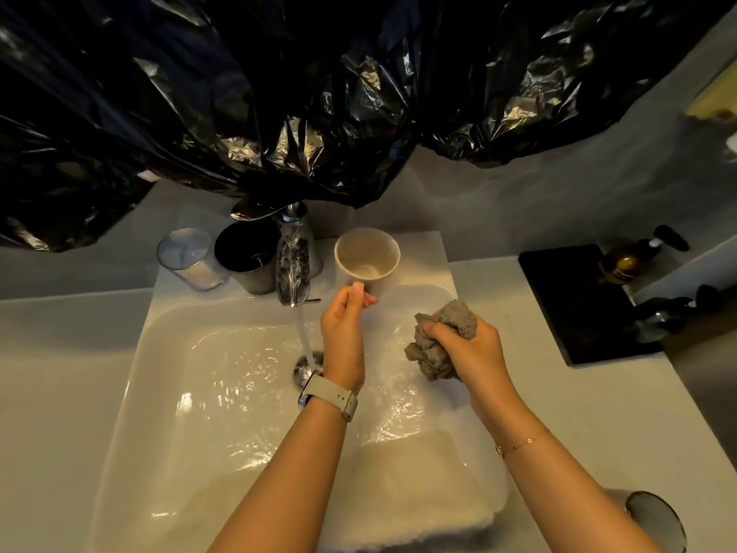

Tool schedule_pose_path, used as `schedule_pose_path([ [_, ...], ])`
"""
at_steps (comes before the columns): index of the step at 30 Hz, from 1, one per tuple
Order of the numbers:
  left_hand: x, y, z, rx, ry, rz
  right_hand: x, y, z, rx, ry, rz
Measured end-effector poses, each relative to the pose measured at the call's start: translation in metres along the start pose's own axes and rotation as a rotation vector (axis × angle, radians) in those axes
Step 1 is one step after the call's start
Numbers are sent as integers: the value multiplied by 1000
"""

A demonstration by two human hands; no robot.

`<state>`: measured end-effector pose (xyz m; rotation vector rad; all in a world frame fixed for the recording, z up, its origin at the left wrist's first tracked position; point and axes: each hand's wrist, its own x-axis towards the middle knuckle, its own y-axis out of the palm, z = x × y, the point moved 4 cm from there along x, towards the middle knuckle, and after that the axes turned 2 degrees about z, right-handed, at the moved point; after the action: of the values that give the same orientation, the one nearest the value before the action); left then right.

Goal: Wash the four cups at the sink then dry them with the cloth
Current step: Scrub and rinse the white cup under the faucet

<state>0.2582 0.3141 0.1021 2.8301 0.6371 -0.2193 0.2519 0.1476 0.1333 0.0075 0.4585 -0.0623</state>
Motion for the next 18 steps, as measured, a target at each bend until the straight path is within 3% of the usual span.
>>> schedule_pose_path([
  [11, 36, 8, 15, 63, -19, -57, 16, 2, -4, 14, 20, -10],
  [18, 36, 7, 8, 115, 2, -281, 5, -9, -7, -20, 12, -103],
])
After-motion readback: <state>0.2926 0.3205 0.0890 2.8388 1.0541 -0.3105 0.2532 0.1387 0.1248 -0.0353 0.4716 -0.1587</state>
